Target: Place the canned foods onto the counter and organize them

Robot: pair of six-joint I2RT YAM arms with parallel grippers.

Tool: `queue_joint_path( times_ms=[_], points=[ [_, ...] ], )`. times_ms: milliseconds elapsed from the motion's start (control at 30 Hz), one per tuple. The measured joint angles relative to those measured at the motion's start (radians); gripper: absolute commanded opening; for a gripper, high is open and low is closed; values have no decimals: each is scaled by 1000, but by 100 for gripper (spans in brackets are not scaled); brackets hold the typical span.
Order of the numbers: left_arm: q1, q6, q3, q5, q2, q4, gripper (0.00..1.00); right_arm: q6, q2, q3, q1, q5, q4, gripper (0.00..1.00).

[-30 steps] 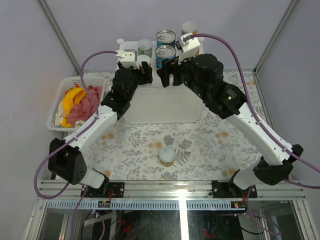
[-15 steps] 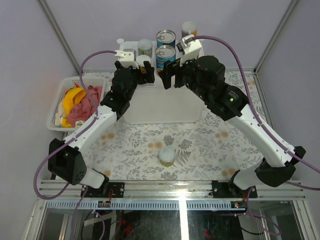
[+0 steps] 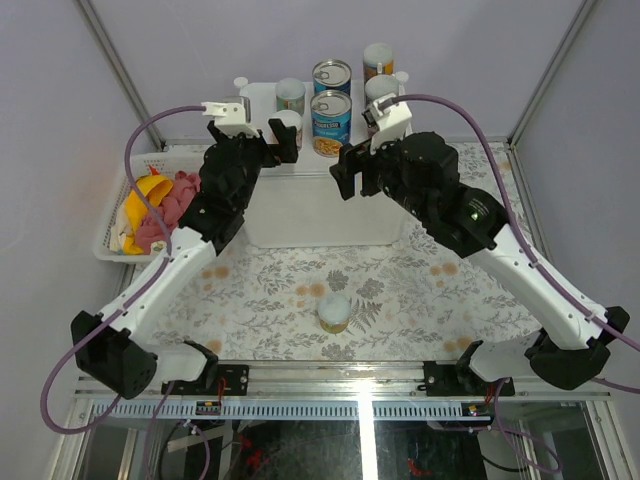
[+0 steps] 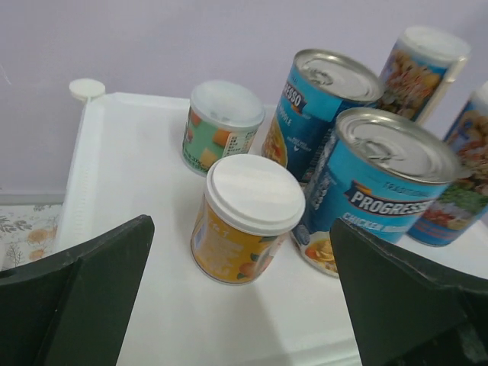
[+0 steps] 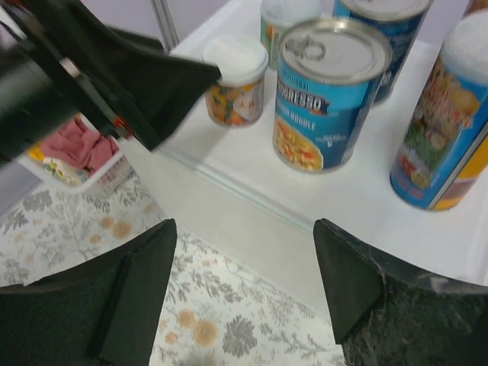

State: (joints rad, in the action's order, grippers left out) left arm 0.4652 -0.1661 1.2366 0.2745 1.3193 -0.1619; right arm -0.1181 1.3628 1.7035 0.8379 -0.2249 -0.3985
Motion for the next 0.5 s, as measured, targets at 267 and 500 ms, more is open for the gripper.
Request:
queue_joint_path(
  times_ms=[267, 500],
  points=[
    [54, -11, -23, 52, -128, 72, 100, -39, -88, -204, 2, 20, -42, 79],
    [126, -51, -68, 108, -265, 167, 100, -90, -146, -434, 23, 95, -98, 80]
  ],
)
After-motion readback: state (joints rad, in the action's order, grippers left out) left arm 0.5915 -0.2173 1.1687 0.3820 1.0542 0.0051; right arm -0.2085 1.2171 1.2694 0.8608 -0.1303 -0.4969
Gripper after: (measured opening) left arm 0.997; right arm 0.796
